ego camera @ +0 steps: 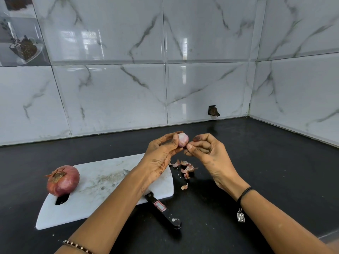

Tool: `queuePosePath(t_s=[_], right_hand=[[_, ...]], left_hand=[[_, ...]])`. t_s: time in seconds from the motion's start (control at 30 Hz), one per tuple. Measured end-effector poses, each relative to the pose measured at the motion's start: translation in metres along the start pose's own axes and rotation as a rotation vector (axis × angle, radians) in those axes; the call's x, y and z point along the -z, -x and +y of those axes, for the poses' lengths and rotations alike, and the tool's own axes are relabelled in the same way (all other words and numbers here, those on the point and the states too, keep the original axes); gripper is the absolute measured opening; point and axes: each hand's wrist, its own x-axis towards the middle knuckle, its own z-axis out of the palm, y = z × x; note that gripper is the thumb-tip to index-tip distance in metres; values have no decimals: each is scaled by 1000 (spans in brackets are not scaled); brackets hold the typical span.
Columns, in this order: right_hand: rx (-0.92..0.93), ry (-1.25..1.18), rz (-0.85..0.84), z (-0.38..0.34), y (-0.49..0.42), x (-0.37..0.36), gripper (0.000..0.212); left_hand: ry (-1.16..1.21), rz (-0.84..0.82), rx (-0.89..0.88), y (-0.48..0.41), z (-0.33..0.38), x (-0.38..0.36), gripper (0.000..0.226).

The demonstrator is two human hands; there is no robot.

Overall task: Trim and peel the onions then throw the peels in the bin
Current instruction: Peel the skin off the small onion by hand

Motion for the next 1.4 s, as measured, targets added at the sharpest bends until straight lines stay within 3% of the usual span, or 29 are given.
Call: queuePosePath(t_s=[0.17,0.37,0.5,0.6,0.67,0.83,1.07,1.4], right_hand=[[13,66,-9,-2,0,0,26],[71,291,15,-1,5,-1,9],[191,450,92,-1,9,-3,25],[275,551,140,2,7,-4,14],[289,560,133,3,7,-5,4],[318,538,95,0,10,-7,10],[384,539,6,-5,2,0,39],[444,544,-52,-5,-1,4,30]], left_hand=[[20,-1,15,1,1,1,19],[80,12,53,3,2,-1,21],[131,-3,55,4,4,-1,23],[133,-2,52,3,4,-1,25],[118,9,52,3,4,-2,25],[94,35,62,3,3,-3,26],[143,63,119,5,8,-6,33],[47,61,134,5,4,-8,40]])
